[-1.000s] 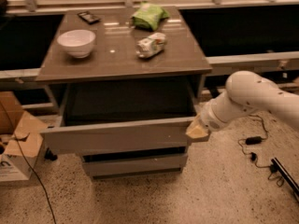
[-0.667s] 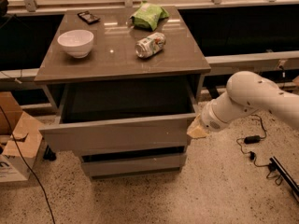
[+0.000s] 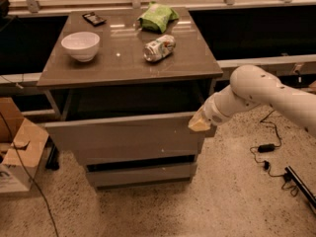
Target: Close top drawer
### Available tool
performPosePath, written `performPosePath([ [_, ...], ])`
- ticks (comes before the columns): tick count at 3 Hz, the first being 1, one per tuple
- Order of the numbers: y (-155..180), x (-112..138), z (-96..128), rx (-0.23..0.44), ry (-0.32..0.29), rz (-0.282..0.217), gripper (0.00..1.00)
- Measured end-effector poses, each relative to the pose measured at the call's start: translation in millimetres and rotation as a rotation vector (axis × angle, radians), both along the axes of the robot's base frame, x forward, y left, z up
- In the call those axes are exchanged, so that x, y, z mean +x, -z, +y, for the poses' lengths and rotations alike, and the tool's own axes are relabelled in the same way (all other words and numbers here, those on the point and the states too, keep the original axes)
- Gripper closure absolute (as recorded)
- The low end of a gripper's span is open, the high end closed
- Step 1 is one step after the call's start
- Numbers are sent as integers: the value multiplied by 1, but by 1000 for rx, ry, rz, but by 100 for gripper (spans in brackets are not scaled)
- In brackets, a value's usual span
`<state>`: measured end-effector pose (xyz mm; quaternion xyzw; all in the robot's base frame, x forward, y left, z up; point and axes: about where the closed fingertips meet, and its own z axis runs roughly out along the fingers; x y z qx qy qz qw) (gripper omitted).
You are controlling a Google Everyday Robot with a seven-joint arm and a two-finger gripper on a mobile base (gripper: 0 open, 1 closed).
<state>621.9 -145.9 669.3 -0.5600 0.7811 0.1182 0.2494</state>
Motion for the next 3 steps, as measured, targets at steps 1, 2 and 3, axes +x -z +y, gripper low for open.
performPosePath([
  [1,0,0,0,0,0,0,100],
  [2,6,11,3,-2,18,-18,100],
  [3,10,21,5,-9,20,-37,100],
])
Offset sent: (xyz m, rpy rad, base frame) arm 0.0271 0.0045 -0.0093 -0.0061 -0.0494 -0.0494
